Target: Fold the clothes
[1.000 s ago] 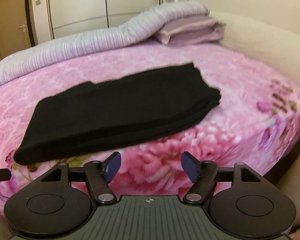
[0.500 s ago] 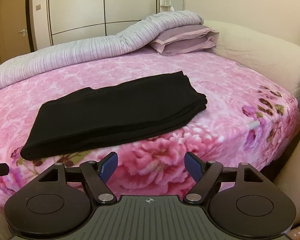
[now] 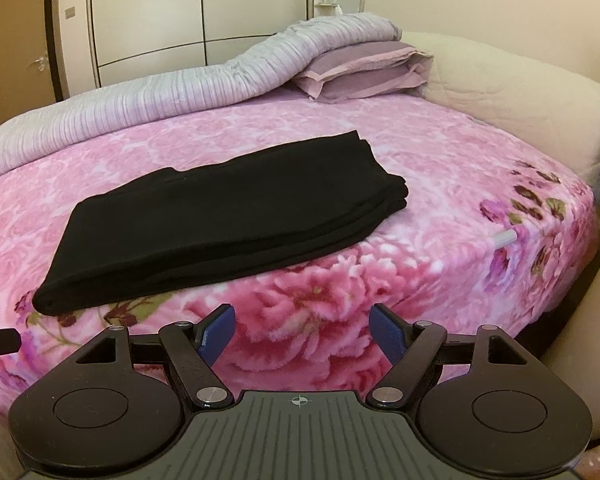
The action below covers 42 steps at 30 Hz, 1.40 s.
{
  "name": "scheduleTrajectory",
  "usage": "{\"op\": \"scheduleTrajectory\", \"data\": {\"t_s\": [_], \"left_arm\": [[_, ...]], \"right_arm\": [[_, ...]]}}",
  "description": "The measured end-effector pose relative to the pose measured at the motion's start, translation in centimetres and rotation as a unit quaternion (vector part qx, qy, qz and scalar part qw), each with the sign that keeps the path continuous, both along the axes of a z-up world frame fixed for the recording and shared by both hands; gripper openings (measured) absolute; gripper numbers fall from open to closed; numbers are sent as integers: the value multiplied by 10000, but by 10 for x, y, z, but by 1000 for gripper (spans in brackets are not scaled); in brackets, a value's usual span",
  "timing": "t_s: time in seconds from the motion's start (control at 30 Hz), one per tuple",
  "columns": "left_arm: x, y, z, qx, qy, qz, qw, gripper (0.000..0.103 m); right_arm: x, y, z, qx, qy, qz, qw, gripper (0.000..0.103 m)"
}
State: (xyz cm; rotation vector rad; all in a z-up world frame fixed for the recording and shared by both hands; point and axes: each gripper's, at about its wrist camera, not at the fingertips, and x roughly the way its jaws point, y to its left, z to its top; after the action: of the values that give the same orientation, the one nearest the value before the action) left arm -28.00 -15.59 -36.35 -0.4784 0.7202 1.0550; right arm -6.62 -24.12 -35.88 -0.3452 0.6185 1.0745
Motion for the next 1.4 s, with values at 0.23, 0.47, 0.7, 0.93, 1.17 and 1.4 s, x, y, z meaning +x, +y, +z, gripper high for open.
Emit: {"op": "scheduleTrajectory", "data": {"t_s": [0.23,0.47,0.7,0.93,1.17,1.4], "left_arm": [[-1,6,-7,-114,-52,-22,9999,50],[-21,28,-10,-206,-493,68,9985,50],[-58,56,-19,-348,-842,258,9955,49],[-83,80,-31,-530,-1016,339,9928,49],[-93,96,-42,-704,-1173,163,9905,49],[-106,106,-50,-916,-1538,267,9835,49]], "right_arm": [[0,8,-5,-74,-31,63,9999,77],[-7,9,-4,662,-237,388,9968,77],[-47,30,-23,672,-1104,1790,9753,77],[-113,54,-59,248,-2984,3343,8937,77],[-135,86,-87,-114,-3555,3978,8457,77],[-155,108,-103,-142,-4167,4611,7833,77]]}}
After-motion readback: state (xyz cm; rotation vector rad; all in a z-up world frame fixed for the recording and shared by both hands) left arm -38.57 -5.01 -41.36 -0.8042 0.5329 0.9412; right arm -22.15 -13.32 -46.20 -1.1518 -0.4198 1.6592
